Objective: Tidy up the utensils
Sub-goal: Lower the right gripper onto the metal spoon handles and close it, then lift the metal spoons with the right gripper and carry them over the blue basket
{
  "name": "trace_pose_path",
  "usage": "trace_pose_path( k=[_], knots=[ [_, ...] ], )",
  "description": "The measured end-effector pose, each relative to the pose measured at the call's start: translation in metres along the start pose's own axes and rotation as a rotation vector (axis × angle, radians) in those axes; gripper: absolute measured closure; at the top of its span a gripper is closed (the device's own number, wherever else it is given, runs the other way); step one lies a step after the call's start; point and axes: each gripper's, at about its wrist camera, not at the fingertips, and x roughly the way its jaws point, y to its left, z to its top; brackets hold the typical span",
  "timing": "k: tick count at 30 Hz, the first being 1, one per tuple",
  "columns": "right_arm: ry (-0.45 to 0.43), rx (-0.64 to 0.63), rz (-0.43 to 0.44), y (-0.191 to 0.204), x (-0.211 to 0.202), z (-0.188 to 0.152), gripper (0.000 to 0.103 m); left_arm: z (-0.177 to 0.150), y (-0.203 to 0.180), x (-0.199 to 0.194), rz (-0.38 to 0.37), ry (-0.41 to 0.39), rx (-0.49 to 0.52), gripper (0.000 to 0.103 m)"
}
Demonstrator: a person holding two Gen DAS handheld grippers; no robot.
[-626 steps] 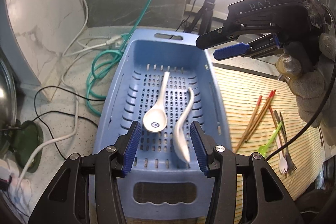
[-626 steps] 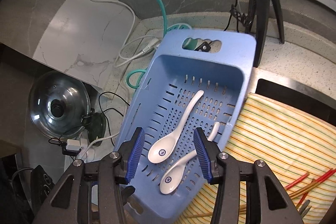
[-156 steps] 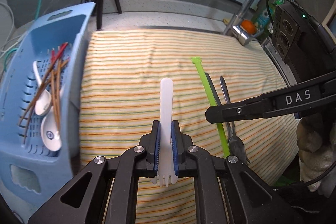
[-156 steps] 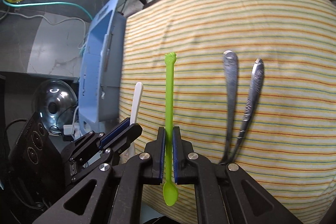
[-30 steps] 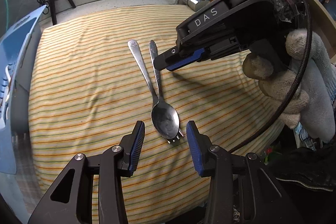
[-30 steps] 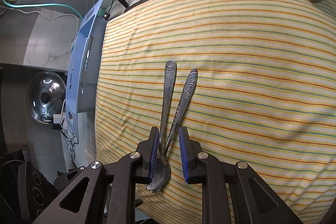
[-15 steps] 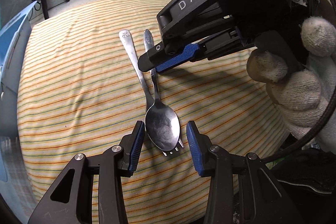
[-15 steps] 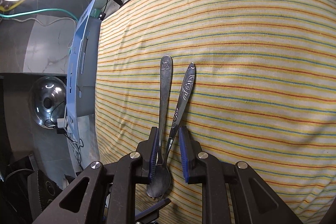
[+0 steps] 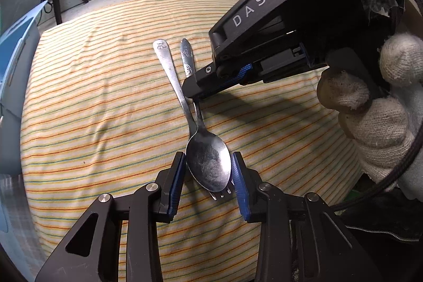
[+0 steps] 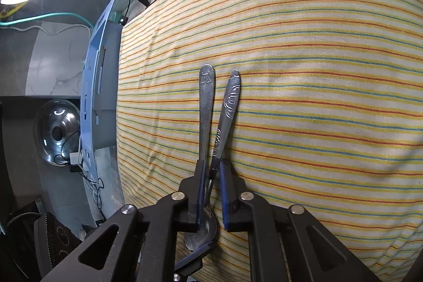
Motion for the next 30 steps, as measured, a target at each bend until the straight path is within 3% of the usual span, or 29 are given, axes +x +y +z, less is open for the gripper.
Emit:
trace_pose_path(
  k=[19,30],
  knots=[
    [-0.038,-0.032,0.050,0.026,-0.019,0.003,0.097,0.001,0.019,-0.031,-0.016,-0.083,-0.028,0.070],
    [-0.072,-0.112,0.095,0.101,-0.016,0.020,0.097,0.004,0.063,-0.078,0.050,-0.167,-0.036,0.070]
  ],
)
